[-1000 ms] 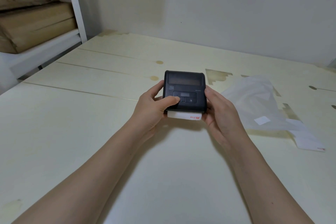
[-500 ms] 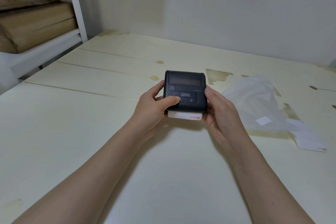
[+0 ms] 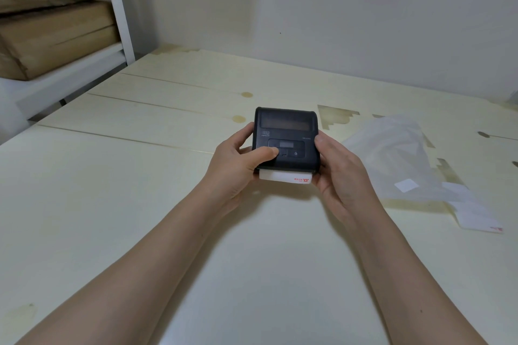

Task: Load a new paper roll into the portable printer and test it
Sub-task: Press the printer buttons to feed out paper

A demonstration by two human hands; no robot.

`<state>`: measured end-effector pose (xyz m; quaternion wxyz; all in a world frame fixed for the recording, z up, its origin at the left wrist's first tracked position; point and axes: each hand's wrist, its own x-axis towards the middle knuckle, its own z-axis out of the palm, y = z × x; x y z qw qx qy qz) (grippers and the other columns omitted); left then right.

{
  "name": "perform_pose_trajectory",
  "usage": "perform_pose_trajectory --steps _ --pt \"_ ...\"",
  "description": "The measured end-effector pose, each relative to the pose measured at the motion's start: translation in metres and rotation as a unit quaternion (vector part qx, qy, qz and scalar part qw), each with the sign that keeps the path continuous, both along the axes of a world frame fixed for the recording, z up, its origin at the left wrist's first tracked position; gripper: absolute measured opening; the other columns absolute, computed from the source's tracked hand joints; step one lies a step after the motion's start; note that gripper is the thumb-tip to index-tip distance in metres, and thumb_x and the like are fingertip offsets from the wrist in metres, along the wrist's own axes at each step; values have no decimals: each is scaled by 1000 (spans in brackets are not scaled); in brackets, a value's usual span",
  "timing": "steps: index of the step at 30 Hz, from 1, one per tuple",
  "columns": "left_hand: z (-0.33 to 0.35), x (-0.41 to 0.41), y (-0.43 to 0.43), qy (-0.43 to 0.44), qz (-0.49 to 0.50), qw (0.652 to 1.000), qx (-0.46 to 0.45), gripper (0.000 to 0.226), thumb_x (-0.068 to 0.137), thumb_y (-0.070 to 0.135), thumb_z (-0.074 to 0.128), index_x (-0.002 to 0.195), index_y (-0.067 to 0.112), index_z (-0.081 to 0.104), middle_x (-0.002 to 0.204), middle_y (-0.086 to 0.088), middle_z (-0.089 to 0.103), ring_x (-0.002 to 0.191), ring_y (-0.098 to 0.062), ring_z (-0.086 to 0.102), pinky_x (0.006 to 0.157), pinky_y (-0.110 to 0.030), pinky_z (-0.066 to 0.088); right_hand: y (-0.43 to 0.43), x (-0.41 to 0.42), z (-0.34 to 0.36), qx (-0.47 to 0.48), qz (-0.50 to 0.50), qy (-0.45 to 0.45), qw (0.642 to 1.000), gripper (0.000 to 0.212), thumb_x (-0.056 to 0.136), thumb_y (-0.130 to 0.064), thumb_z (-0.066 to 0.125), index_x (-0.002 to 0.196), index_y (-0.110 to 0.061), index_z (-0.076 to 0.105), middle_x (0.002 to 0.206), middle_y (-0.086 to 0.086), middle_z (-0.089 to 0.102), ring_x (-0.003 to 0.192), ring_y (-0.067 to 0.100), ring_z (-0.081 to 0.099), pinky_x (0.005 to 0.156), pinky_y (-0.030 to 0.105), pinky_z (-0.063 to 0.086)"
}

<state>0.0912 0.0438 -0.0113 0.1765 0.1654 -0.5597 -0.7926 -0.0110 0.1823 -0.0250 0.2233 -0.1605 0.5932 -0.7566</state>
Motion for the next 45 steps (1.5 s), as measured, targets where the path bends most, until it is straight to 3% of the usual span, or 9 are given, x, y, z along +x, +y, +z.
perform_pose_trajectory --steps 10,14,16,18,19,21,27,34,45 --pt "-2 0 -1 -2 1 1000 -12 58 89 -6 62 142 17 52 94 -11 70 44 -4 60 39 -10 41 1 3 2 8 4 10 1000 35 99 -20 49 131 -11 60 129 12 66 122 29 61 107 50 45" --pt "-6 -1 -4 -1 -11 1000 -23 62 88 -4 64 143 22 51 100 -11 73 60 -8 68 44 -13 45 2 4 5 3 8 16 1000 34 99 -18 50 130 -12 61 129 12 66 121 30 62 103 47 49" --pt "-11 -4 -6 -1 -16 999 -28 61 89 -1 64 142 26 52 108 -11 75 76 -16 73 53 -19 53 3 5 7 0 12 20 1000 34 97 -15 53 130 -13 61 125 11 69 114 28 66 93 38 56" --pt "-14 -6 -8 7 -19 1000 -22 53 92 4 60 139 27 54 118 -9 74 101 -27 73 77 -37 62 5 5 7 -2 19 25 1000 39 95 -10 57 134 -14 57 120 12 71 107 26 69 85 34 58" --pt "-14 -6 -8 11 -23 999 -24 47 94 8 57 137 28 56 123 -7 72 111 -28 70 90 -44 59 5 5 7 -1 21 27 999 43 93 -7 58 136 -14 55 119 13 72 105 26 70 85 34 57" --pt "-13 -6 -9 16 -28 999 -33 41 98 14 49 136 29 58 128 -1 70 116 -23 68 97 -45 53 4 6 6 11 25 33 999 50 91 -2 60 139 -15 50 117 14 72 106 27 70 90 37 56" --pt "-16 -8 -11 25 -31 998 -40 44 101 16 44 143 29 51 131 4 68 114 -16 69 90 -37 57 3 7 6 40 25 52 998 60 88 7 59 142 -16 45 117 14 72 111 30 68 99 42 51" --pt "-18 -9 -12 35 -33 998 -42 43 103 16 44 143 27 51 129 4 70 105 -12 71 74 -27 58 3 6 7 51 16 51 997 61 88 8 59 141 -16 43 115 12 73 103 23 70 93 38 54" --pt "-20 -9 -13 26 -33 998 -45 43 103 21 47 145 32 47 131 8 68 115 -16 69 93 -37 55 4 5 7 52 16 63 997 61 88 10 58 143 -15 42 118 14 71 111 30 67 96 41 52"
